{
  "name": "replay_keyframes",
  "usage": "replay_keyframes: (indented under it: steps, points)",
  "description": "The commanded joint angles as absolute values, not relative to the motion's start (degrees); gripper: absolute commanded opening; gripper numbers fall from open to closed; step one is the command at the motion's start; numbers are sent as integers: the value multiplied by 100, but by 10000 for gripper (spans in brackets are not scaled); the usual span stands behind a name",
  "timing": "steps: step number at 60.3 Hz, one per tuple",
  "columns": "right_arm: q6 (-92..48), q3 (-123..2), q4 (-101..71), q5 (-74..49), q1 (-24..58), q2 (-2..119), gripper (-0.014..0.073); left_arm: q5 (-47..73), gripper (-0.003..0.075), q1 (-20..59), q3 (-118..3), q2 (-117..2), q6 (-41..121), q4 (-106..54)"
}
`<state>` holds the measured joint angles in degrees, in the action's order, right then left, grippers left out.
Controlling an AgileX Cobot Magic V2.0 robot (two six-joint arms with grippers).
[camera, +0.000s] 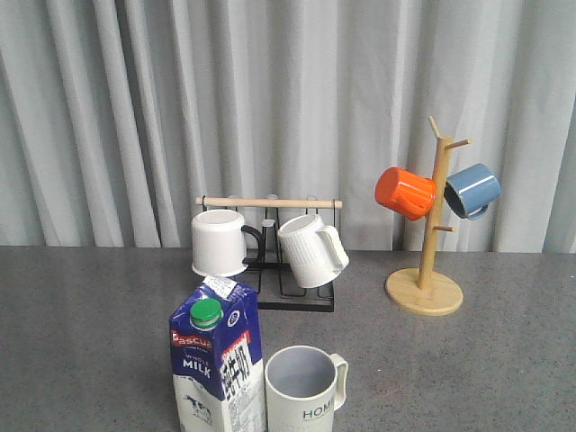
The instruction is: Place milk next to cup
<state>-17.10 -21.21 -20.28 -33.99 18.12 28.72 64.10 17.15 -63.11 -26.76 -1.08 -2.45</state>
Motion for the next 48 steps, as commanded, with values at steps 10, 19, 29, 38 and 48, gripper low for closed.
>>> replay_keyframes:
  steps: [10,19,29,38,48]
  points:
    - [-1721,-2274,-2094,-3052,1785,2890,-5,5960,-8,1727,-5571,-1989,-203,42]
    - [-1721,-2274,-2094,-3052,1785,2890,-5,4848,-8,1727,-4688,-1929,-244,162]
    - [-1721,-2274,-2094,-3052,1785,2890,-5,2711,-8,1613,-3166,-1903,-251,412]
    - [-1721,-2274,-2094,-3075,1785,2890,-5,811,-8,1134,-1853,-1496,-432,446]
    - [-1721,-2274,-2094,-3116,1785,2890,-5,260,-8,658,-889,-676,-884,455]
